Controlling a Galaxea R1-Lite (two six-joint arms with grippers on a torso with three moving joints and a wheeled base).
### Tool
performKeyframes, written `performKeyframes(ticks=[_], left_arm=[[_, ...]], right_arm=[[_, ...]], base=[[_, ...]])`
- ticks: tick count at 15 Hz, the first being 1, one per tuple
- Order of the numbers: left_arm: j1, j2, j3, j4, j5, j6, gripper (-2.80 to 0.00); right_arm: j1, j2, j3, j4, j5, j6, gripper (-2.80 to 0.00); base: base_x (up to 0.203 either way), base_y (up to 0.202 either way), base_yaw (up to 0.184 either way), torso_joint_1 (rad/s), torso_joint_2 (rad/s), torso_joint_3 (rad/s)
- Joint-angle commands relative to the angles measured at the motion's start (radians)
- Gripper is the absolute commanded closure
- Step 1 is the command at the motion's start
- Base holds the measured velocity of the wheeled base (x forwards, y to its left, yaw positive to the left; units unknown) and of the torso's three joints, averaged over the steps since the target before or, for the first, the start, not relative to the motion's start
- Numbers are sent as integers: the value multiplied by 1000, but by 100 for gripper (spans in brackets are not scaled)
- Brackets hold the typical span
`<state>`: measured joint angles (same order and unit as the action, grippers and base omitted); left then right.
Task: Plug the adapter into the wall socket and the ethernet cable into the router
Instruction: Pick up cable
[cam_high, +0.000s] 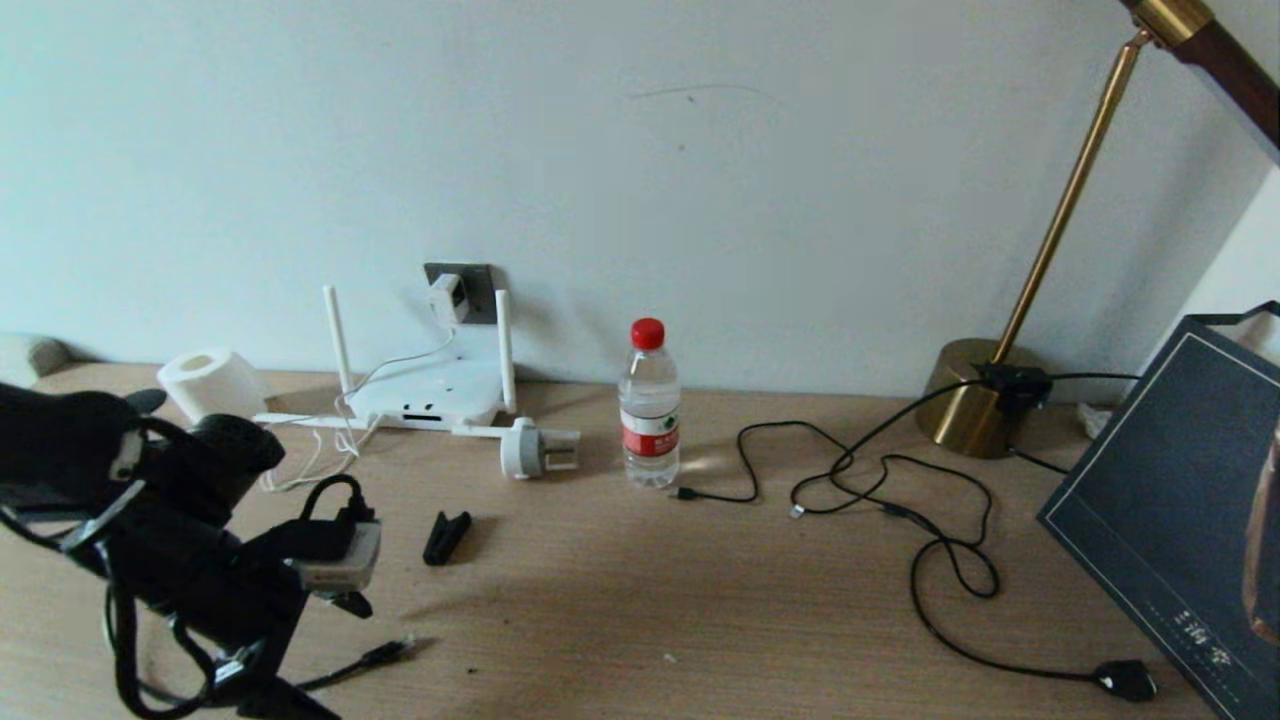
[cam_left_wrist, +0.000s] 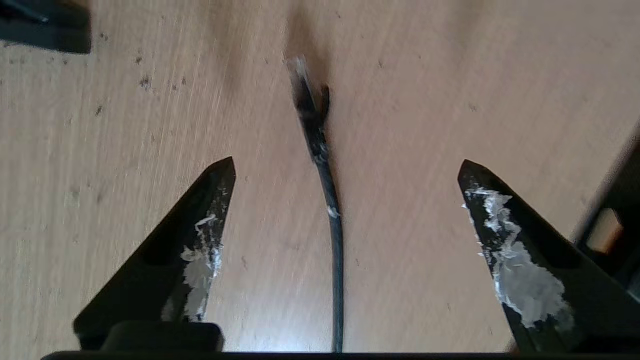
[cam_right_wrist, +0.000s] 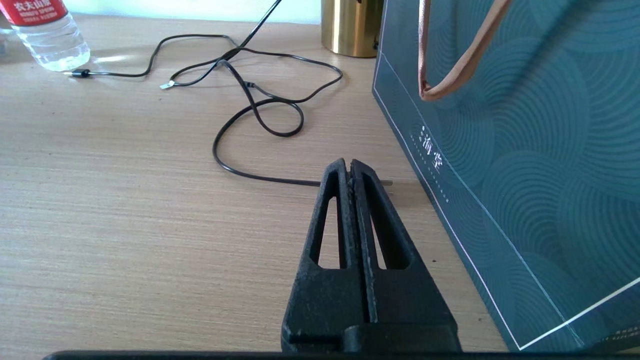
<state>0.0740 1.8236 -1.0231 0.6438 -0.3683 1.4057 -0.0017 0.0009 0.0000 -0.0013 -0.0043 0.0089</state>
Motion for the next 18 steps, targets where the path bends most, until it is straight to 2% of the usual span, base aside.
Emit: performKeyframes(ticks=[1, 12, 18], left_arm=[[0, 36, 23, -49, 0, -10, -280], [-2, 49, 18, -75, 53, -13, -280], [0, 72, 23, -156, 56, -17, -280]], right_arm=[[0, 1, 0, 0, 0, 0, 0], [0, 1, 0, 0, 0, 0, 0], [0, 1, 0, 0, 0, 0, 0]], base=[[0, 0, 0, 0, 0, 0], [0, 0, 0, 0, 0, 0], [0, 0, 0, 0, 0, 0]])
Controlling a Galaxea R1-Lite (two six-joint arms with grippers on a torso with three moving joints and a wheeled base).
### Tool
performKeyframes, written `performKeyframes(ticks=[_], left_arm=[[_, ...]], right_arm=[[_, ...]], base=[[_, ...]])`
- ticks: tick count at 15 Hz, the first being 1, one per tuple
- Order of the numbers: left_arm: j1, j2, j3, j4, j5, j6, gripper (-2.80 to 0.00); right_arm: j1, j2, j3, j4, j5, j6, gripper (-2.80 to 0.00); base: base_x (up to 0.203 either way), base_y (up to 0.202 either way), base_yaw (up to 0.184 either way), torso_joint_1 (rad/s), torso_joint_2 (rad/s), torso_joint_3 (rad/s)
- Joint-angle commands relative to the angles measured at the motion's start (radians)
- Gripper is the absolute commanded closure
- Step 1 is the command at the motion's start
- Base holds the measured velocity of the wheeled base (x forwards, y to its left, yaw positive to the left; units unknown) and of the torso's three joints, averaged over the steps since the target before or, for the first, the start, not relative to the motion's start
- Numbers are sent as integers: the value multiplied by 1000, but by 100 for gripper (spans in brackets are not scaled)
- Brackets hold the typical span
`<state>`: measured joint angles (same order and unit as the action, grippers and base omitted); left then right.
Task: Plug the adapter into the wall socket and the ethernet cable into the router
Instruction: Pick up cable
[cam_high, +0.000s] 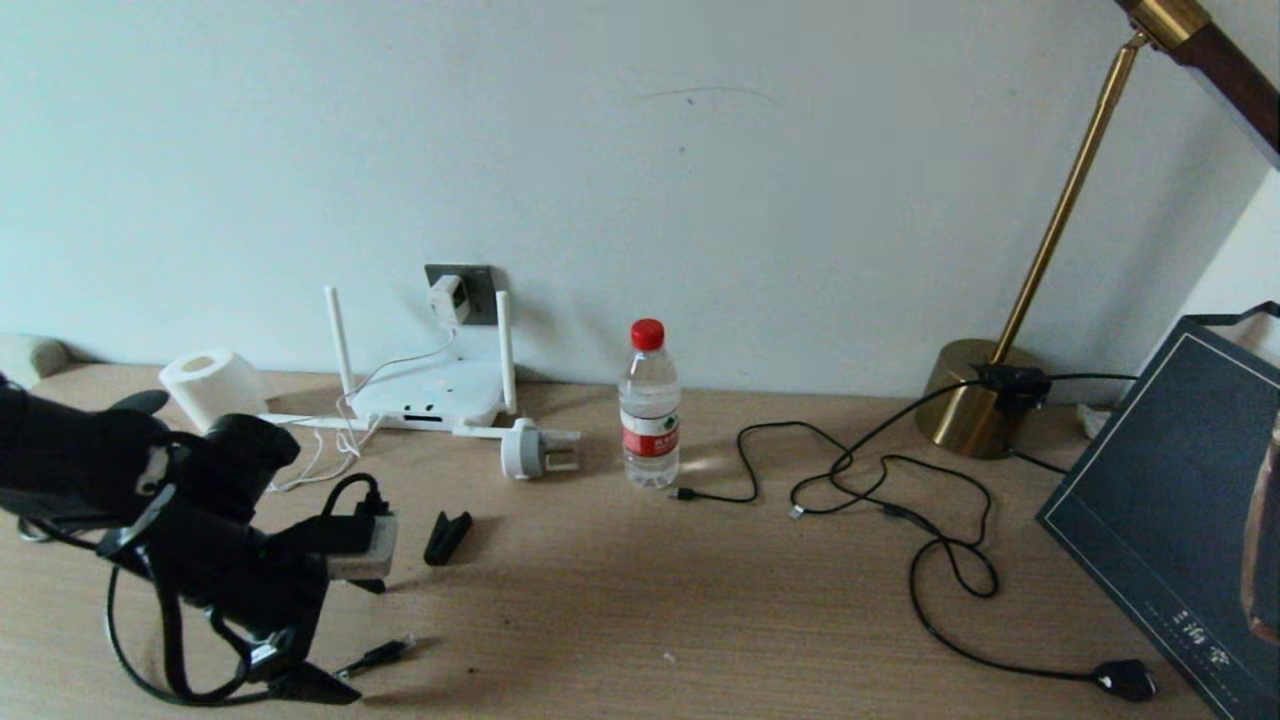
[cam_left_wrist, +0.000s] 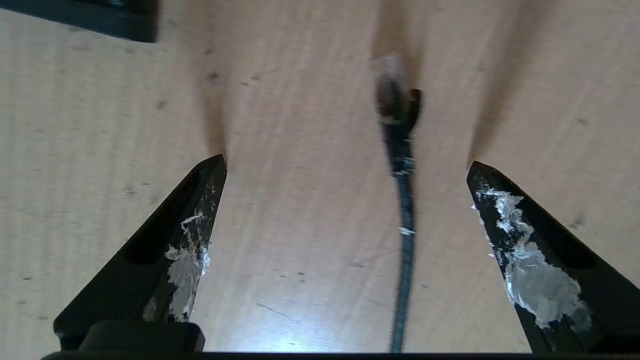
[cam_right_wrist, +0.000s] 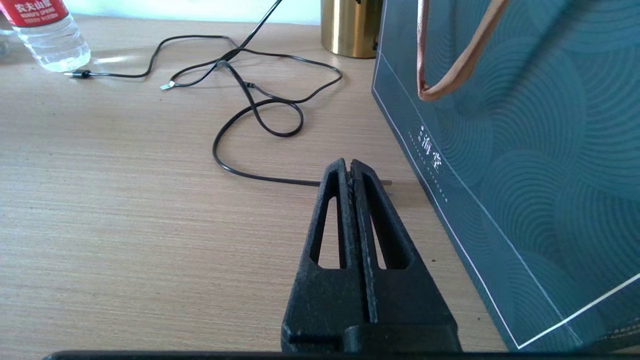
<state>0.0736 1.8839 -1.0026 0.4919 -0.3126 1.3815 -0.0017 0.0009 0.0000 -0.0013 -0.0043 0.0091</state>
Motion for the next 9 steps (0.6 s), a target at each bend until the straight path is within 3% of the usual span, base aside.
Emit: performKeyframes(ticks=[1, 9], left_arm=[[0, 11, 4, -13, 12, 5, -280], [0, 9, 5, -53, 58, 5, -280]], right_arm=[[0, 1, 0, 0, 0, 0, 0], [0, 1, 0, 0, 0, 0, 0]], base=[[0, 0, 0, 0, 0, 0], [0, 0, 0, 0, 0, 0]])
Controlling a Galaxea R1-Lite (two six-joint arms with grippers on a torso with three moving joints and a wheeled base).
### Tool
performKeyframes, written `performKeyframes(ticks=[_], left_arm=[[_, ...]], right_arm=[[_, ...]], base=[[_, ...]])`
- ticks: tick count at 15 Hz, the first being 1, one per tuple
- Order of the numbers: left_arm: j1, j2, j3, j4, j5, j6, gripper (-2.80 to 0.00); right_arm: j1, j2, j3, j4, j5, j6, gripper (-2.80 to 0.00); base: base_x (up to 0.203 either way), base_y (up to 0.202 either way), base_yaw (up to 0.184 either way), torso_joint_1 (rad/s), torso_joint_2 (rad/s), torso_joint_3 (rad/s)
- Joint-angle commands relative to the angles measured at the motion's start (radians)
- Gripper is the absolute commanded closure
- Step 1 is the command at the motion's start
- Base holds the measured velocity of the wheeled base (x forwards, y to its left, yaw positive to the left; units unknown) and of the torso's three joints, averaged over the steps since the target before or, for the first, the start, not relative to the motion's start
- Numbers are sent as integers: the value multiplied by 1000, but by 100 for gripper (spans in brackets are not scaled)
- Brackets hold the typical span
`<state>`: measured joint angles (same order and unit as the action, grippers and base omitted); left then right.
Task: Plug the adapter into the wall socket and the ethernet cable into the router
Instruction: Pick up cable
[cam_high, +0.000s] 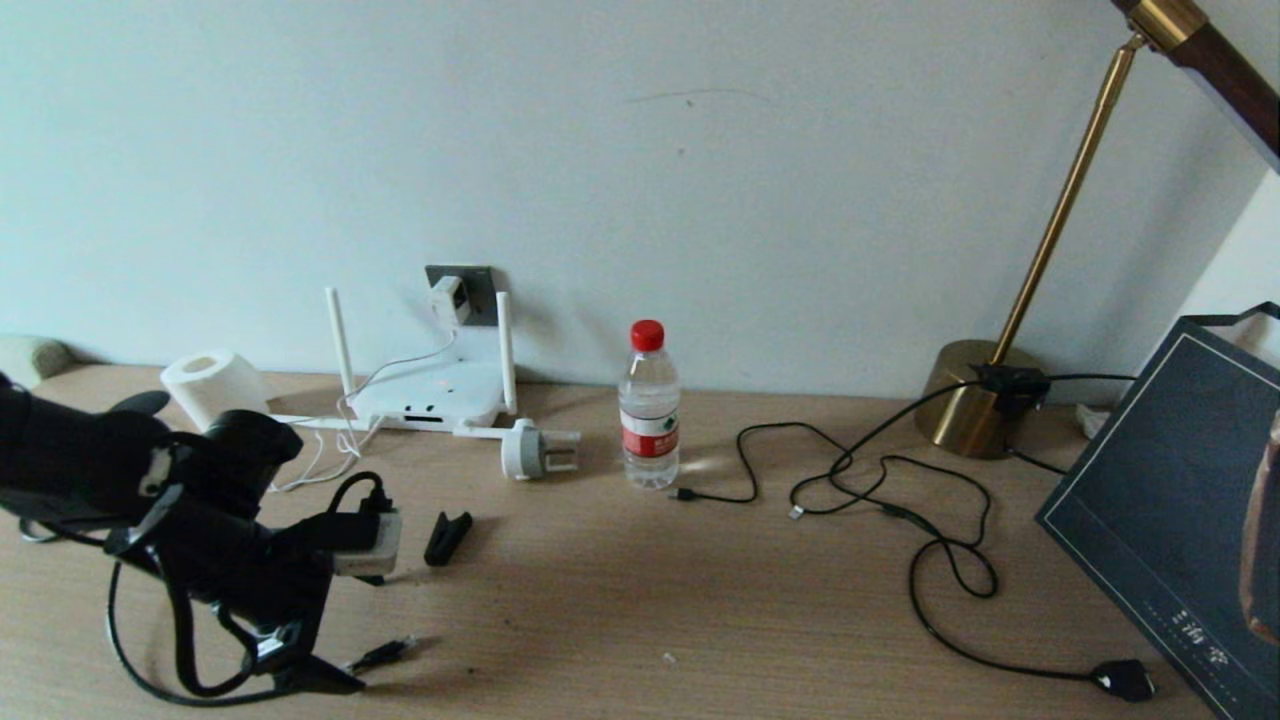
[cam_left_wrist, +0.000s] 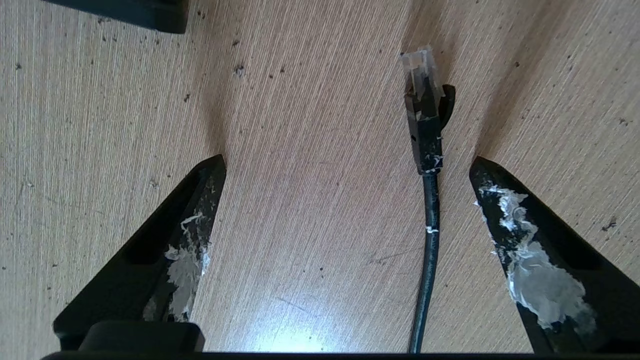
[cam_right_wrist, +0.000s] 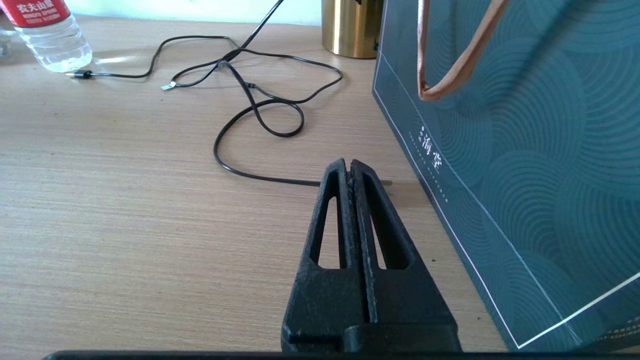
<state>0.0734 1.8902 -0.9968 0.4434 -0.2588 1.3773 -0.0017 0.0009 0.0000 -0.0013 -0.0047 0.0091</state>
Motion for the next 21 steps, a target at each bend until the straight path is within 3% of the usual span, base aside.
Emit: performKeyframes(ticks=[1, 3, 4, 5, 14, 21], left_arm=[[0, 3, 0, -6, 4, 9, -280], [-1, 3, 7, -6, 4, 11, -280], [-1, 3, 9, -5, 4, 9, -267], [-1, 3, 10, -5, 4, 9, 0], [-11, 3, 23, -5, -8, 11, 0], [-31, -115, 33, -2, -77, 15, 0]], right_arm=[[0, 1, 0, 0, 0, 0, 0], [0, 1, 0, 0, 0, 0, 0], [0, 1, 0, 0, 0, 0, 0], [0, 1, 0, 0, 0, 0, 0], [0, 1, 0, 0, 0, 0, 0], [0, 1, 0, 0, 0, 0, 0]], base=[[0, 0, 0, 0, 0, 0], [0, 0, 0, 0, 0, 0], [0, 0, 0, 0, 0, 0], [0, 0, 0, 0, 0, 0], [0, 0, 0, 0, 0, 0], [0, 0, 0, 0, 0, 0]])
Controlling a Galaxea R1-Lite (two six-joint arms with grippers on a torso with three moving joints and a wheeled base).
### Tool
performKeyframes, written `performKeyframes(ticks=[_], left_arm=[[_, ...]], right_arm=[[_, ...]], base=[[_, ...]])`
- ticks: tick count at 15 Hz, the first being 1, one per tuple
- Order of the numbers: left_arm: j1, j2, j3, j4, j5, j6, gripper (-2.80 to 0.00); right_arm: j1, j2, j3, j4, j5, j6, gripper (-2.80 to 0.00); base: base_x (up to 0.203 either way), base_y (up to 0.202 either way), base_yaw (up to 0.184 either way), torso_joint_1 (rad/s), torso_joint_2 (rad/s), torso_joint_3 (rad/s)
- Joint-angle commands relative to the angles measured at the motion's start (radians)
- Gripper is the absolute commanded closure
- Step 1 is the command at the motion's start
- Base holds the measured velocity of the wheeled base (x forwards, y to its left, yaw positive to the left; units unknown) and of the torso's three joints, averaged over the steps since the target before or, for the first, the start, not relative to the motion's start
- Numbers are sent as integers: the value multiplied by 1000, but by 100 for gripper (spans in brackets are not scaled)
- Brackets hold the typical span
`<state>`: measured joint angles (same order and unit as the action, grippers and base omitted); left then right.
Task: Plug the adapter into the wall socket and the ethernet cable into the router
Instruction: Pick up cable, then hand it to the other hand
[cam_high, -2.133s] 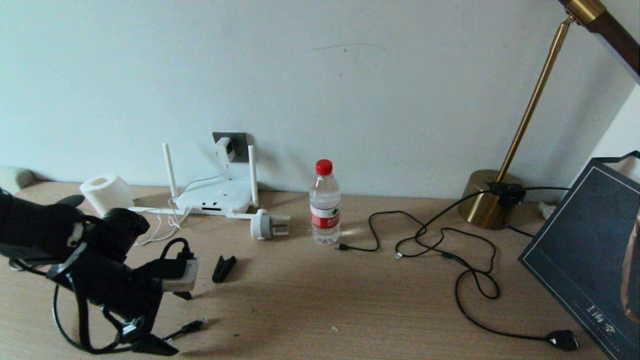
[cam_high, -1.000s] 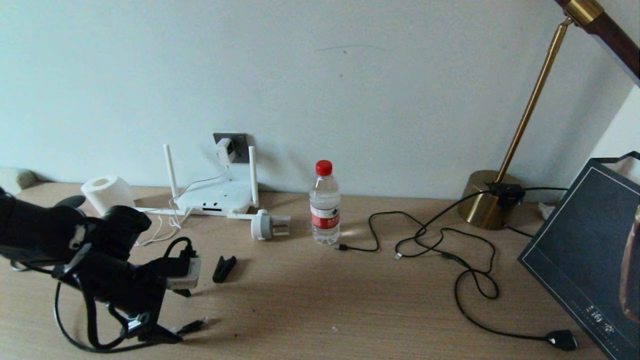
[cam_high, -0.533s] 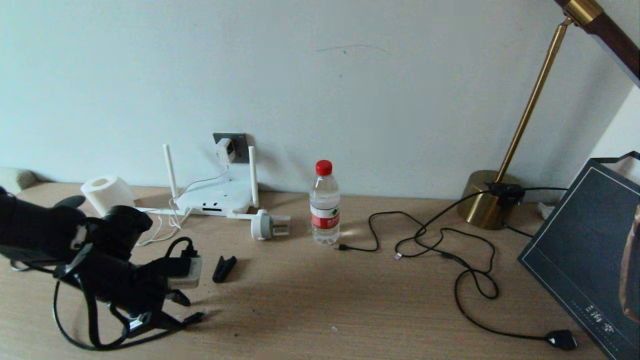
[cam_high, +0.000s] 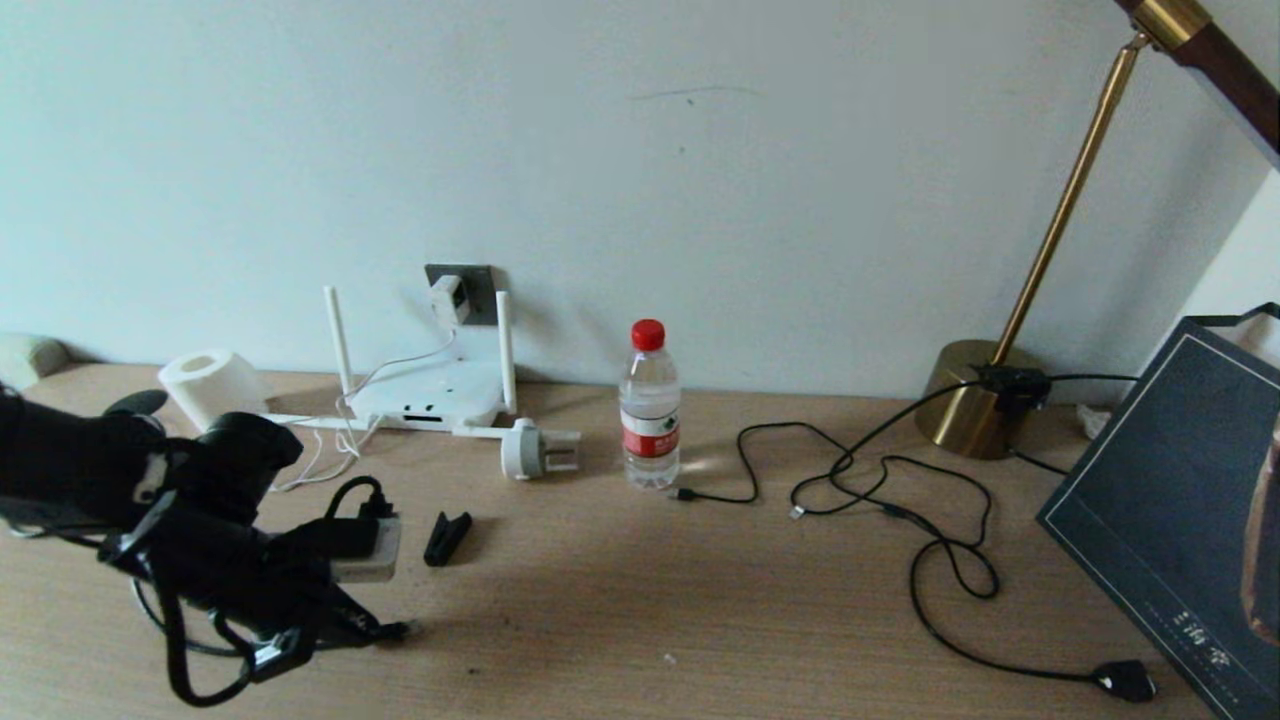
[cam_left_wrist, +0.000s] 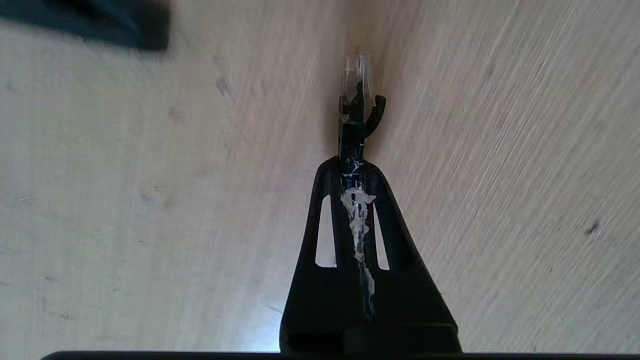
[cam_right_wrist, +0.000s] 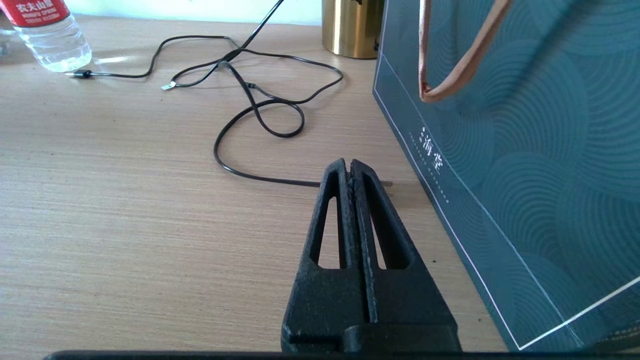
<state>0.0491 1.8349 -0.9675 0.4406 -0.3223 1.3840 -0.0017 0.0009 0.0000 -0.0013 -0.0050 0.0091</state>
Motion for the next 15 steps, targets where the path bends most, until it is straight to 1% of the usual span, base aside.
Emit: performKeyframes(ticks=[1, 4, 7, 10, 12, 14, 15], left_arm=[[-18, -96, 5, 1, -26, 9, 0], [-83, -209, -2, 2, -58, 6, 0], [-157, -296, -17, -2, -68, 2, 0], [-193, -302, -130, -5, -66, -7, 0], [-249, -301, -203, -5, -62, -13, 0], [-281, -326, -212, -8, -50, -23, 0], [-295, -331, -211, -20, -39, -23, 0]], right_arm=[[0, 1, 0, 0, 0, 0, 0], [0, 1, 0, 0, 0, 0, 0], [0, 1, 0, 0, 0, 0, 0], [0, 1, 0, 0, 0, 0, 0], [0, 1, 0, 0, 0, 0, 0], [0, 1, 0, 0, 0, 0, 0], [0, 1, 0, 0, 5, -15, 0]], base=[[0, 0, 0, 0, 0, 0], [0, 0, 0, 0, 0, 0], [0, 0, 0, 0, 0, 0], [0, 0, 0, 0, 0, 0], [0, 0, 0, 0, 0, 0], [0, 0, 0, 0, 0, 0], [0, 0, 0, 0, 0, 0]])
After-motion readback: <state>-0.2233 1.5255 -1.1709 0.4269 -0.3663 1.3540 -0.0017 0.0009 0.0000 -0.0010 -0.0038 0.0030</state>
